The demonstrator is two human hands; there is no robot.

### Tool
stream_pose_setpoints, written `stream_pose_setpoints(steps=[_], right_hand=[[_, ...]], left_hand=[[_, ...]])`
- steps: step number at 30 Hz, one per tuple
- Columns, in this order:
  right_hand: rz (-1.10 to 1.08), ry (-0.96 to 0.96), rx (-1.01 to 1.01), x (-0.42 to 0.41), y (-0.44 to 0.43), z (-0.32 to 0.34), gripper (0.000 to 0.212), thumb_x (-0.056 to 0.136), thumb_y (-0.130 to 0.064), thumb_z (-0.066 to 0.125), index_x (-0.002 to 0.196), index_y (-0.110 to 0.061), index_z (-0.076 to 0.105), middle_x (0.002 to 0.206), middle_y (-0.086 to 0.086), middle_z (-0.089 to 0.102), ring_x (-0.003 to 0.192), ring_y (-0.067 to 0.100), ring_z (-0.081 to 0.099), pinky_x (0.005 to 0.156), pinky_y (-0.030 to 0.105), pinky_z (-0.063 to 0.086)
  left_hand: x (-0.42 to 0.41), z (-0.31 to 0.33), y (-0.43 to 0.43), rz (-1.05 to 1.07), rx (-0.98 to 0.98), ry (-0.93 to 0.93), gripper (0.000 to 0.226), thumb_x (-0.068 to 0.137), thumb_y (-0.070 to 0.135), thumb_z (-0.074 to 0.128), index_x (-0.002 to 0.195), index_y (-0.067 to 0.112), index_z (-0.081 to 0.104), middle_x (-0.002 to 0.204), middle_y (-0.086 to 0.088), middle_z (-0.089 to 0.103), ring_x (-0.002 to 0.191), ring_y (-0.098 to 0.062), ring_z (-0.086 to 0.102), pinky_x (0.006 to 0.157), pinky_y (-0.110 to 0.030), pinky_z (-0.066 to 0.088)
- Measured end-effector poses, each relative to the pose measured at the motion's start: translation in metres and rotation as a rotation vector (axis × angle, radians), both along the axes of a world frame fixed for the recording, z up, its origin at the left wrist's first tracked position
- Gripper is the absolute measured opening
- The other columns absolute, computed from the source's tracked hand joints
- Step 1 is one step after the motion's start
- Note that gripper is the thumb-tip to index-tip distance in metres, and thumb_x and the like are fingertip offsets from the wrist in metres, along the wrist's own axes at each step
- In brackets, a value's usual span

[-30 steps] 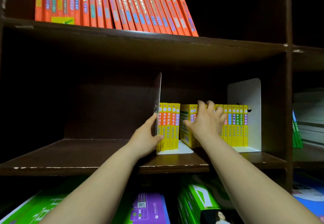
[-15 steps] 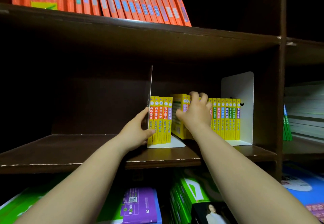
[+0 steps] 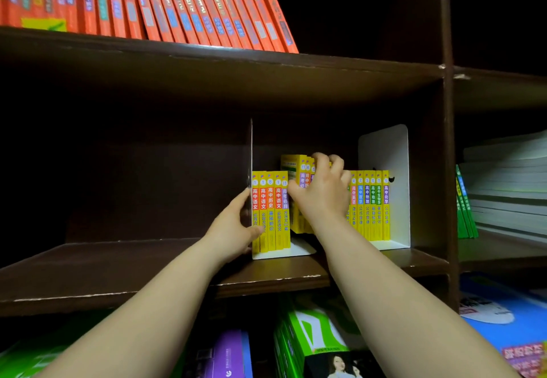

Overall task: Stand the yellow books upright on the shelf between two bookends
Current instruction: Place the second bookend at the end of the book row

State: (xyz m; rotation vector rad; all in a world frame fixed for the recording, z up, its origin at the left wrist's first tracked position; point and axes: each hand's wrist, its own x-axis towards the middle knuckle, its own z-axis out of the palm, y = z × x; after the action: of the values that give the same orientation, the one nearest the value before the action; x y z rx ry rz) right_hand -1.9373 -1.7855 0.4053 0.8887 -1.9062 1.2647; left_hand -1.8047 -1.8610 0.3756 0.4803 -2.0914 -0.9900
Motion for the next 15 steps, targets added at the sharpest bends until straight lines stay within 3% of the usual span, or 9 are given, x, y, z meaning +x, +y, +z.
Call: stream_pose_setpoints(steps=[4, 8, 12, 15], right_hand=[[-0.025, 0.014, 0.032, 0.000, 0.003, -0.004, 0.060, 0.081, -0.040, 0.057, 0.132, -0.016, 0.034, 0.142, 0.010, 0.030, 0.123, 0.031, 0.032, 0.088, 0.040, 0.042], [0.009, -0.004, 0.078, -0.001, 0.006, -0.009, 0.062, 0.084, -0.040, 0.054, 0.135, -0.016, 0.029, 0.147, 0.012, 0.021, 0.129, 0.032, 0.024, 0.097, 0.045, 0.036], [-0.023, 0.004, 0.211, -0.003, 0.004, -0.014, 0.074, 0.086, -0.050, 0.046, 0.144, -0.019, 0.012, 0.156, 0.010, 0.000, 0.142, 0.033, 0.001, 0.113, 0.049, 0.010], [-0.063, 0.113, 0.202, -0.003, 0.002, -0.013, 0.079, 0.086, -0.058, 0.036, 0.145, -0.021, -0.002, 0.156, 0.009, -0.009, 0.143, 0.028, -0.012, 0.114, 0.046, -0.010]], left_hand=[[-0.002, -0.001, 0.004, 0.009, 0.001, 0.010, 0.073, 0.084, 0.004, 0.055, 0.141, 0.029, 0.017, 0.140, -0.004, 0.041, 0.120, -0.024, 0.049, 0.067, -0.027, 0.052], [-0.003, 0.001, 0.008, -0.024, 0.019, 0.008, 0.073, 0.085, 0.003, 0.054, 0.141, 0.031, 0.016, 0.137, -0.004, 0.044, 0.105, -0.017, 0.050, 0.056, -0.021, 0.048], [-0.001, 0.000, 0.007, -0.070, 0.041, 0.007, 0.072, 0.085, 0.003, 0.053, 0.141, 0.031, 0.016, 0.138, -0.004, 0.043, 0.100, -0.014, 0.050, 0.048, -0.017, 0.048], [0.000, 0.000, 0.004, -0.101, 0.057, 0.000, 0.072, 0.085, 0.003, 0.053, 0.141, 0.032, 0.016, 0.135, -0.002, 0.043, 0.096, -0.012, 0.052, 0.046, -0.014, 0.048]])
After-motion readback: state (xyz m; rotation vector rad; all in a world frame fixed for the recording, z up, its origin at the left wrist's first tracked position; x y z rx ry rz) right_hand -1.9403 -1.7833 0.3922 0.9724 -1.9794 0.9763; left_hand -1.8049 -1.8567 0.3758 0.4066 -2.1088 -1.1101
